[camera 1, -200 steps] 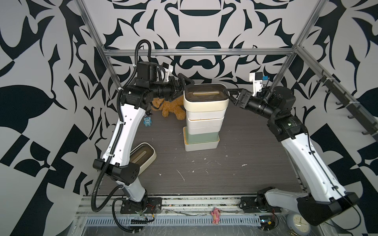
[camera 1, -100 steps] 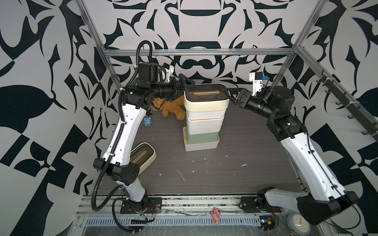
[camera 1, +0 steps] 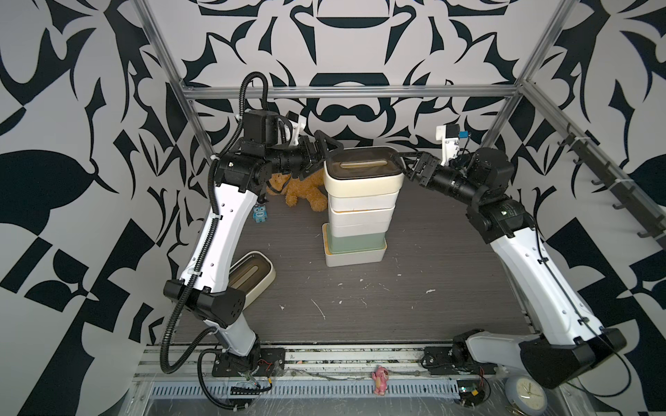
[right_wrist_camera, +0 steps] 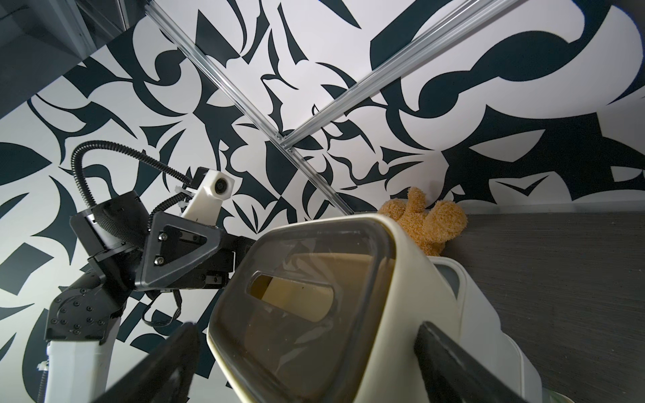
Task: Stack the tissue boxes
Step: Place the tissue box at the tissue box.
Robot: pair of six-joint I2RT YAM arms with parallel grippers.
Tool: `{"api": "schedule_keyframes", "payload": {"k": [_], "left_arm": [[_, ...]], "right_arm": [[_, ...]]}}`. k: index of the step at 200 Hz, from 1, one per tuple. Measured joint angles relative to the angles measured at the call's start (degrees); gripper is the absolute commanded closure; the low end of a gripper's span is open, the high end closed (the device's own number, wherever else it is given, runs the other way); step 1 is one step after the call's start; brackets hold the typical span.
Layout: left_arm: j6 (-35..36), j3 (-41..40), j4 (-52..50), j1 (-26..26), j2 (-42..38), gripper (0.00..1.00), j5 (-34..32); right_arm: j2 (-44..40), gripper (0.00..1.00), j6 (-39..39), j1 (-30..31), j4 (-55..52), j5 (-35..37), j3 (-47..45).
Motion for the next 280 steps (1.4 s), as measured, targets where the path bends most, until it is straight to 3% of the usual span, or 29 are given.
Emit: {"api": "schedule_keyframes", "payload": {"k": [99,152,190,244,280], "left_arm": [[0.11,-0.02,-3.02,0.96,-0.66,0.01,-4.13],[1.29,-2.10,-5.25,4.09,-6.21,0.01,-8.63],[2.67,-13.16,-6.73,6.56,-16.83,0.01,-11.04],[5.35,-35.80,-14.10,9.35,-34.49,0.01,-18.21],[4.13,-51.87,-20.09,13.20,-41.86,0.01,-22.91]], "right_arm": [[-0.74,0.01,-2.29,0.24,-3.50,5.31,0.15],[-2.95,0.01,-6.43,0.24,-9.49,11.04,2.14],[-7.74,0.01,-9.18,0.22,-12.74,16.04,1.33],[-16.06,0.01,-10.16,0.22,-13.29,21.00,-8.83],[-18.05,0.01,-10.27,0.22,-18.25,23.10,-11.52]]}}
